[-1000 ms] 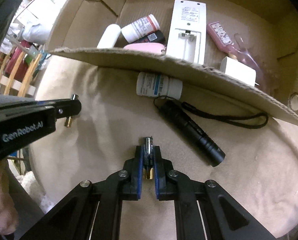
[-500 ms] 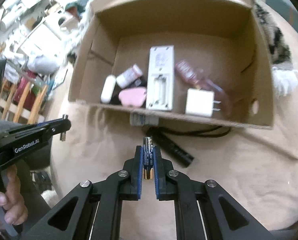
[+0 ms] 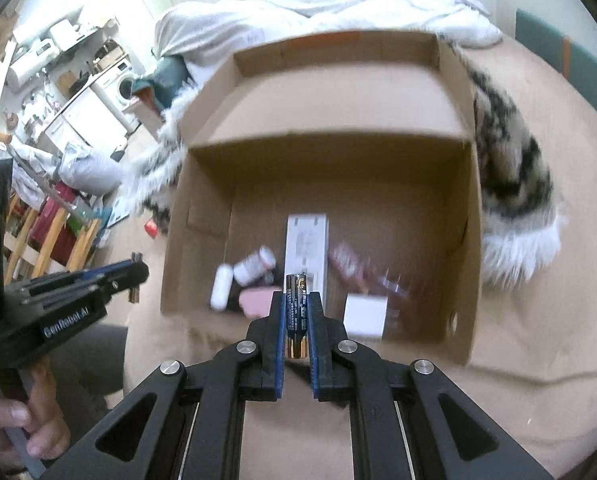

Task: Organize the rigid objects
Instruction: 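Carry both batteries into the box and open both tools to release them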

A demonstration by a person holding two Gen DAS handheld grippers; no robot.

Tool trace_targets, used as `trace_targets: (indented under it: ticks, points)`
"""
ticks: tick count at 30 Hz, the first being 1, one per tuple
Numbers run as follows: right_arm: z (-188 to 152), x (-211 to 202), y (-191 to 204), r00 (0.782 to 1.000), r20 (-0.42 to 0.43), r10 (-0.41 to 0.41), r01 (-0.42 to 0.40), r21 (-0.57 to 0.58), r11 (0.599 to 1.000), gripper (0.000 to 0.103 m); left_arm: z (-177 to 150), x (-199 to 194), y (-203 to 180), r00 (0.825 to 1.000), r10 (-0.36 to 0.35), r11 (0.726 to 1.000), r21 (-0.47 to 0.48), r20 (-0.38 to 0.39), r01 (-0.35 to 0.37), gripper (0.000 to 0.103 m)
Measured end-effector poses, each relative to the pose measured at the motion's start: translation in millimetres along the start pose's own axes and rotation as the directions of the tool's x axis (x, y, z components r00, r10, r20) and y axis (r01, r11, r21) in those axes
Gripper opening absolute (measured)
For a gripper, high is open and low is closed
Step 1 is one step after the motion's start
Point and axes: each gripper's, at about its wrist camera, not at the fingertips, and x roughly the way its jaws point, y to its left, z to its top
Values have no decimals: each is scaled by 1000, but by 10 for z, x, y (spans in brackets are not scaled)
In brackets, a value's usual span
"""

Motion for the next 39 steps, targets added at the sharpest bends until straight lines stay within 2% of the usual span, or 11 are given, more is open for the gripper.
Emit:
trace_targets:
  ticks: [5,10,14,16,19,22,33,39]
  points:
    - [253,51,-119,998,51,-31,30,20,999,11,128,100,-198,1000,2,999,53,16,-3,9]
    - [301,253,-321,997,61,-38,33,71,997,11,182,343,-319,1000,22,996,92,7,-23,9]
    - [139,525,-534,1000,6,-19,18,155,988,11,146,575,-316,999,36,995,97,-12,-35,9]
    - [89,606,-583,999,-20,-35,38,173,984,11,135,673,-290,999,26,997,76,-33,-23,9]
    - [93,665,-576,999,-27,-19,23,169,985,11,132,720,-262,999,-2,998,56,-37,4,9]
    - [102,744,-555,999,-34,-20,25,155,988,11,102,737,-255,1000,11,998,68,-16,-10,9]
    - [147,932,-499,997,-66,-29,37,126,991,11,88,909,-295,998,-11,998,66,-56,14,9]
    - [142,1007,-547,995,-96,-31,46,157,987,11,69,965,-350,999,-3,996,84,-54,7,9]
